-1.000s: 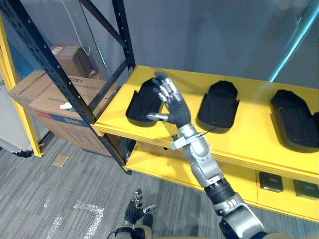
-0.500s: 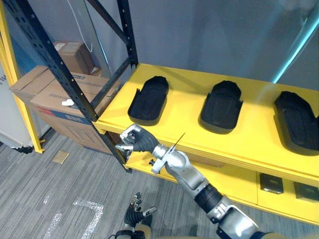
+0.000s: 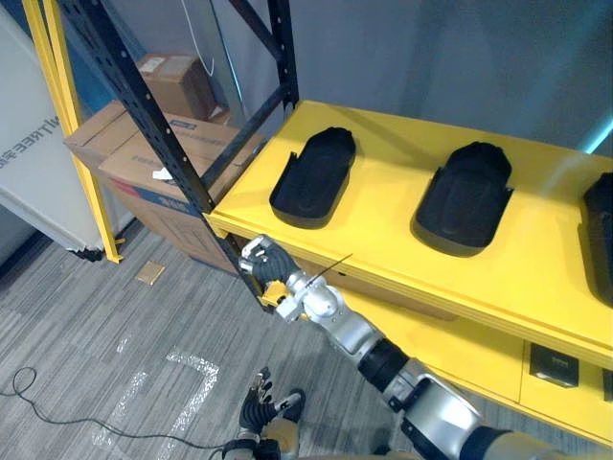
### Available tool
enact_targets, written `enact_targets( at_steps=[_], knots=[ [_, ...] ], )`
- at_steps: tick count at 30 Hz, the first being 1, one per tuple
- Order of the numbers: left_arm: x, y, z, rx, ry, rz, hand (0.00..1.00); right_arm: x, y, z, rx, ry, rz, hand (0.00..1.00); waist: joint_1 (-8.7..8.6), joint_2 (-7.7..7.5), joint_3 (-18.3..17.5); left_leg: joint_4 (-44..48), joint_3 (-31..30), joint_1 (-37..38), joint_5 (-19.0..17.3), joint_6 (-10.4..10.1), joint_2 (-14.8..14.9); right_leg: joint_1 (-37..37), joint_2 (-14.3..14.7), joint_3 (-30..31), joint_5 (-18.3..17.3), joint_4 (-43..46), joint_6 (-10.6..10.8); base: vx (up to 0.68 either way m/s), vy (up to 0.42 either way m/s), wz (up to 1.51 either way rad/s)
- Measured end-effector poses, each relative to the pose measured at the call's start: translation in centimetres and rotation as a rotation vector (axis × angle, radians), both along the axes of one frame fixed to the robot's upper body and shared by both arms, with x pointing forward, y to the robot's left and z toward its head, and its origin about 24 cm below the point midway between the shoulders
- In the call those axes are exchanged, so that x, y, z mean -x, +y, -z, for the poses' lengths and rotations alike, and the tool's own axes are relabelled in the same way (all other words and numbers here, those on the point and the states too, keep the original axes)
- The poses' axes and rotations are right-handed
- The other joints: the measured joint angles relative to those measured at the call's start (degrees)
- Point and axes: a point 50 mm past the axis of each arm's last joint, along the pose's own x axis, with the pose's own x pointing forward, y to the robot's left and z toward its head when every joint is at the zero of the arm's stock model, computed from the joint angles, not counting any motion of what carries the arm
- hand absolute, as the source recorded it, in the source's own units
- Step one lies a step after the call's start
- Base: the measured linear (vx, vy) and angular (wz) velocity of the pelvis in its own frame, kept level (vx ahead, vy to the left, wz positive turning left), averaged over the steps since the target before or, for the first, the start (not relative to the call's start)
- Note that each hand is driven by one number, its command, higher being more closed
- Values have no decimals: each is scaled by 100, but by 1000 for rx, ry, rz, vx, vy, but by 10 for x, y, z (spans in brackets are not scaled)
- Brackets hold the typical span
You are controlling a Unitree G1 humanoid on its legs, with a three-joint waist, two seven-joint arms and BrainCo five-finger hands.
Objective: Walk over and take plastic housings, then place them on the shelf
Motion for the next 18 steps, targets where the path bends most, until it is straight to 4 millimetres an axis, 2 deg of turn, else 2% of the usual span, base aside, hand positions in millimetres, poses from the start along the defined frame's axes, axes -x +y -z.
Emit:
enact_targets(
  at_steps=[6,9,14,18],
  knots=[
    [-9,-1,-5,20,-30,-10,0,-14,-5,-21,-1,-59,99,100,30,58,301,1,-42,-204,60,-15,-8,-306,-37,-18,-126,295,-29,-23,-27,4],
    [-13,-1,-9,37,-51,-22,0,-24,-10,-40,-35,-104,145,100,30,98,488,1,-49,-340,100,-21,-10,-495,-62,-10,-162,433,-66,-41,-20,2],
    [-17,-1,-13,41,-73,-26,0,-34,-20,-46,-25,-122,213,100,32,137,720,1,-72,-398,136,-36,-26,-630,-120,-5,-244,638,-94,-34,-27,2],
    [-18,-1,-13,42,-76,-26,0,-37,-22,-52,-27,-141,230,100,31,164,752,1,-83,-448,159,-40,-42,-743,-165,-1,-332,819,-111,-38,-31,3]
  ],
)
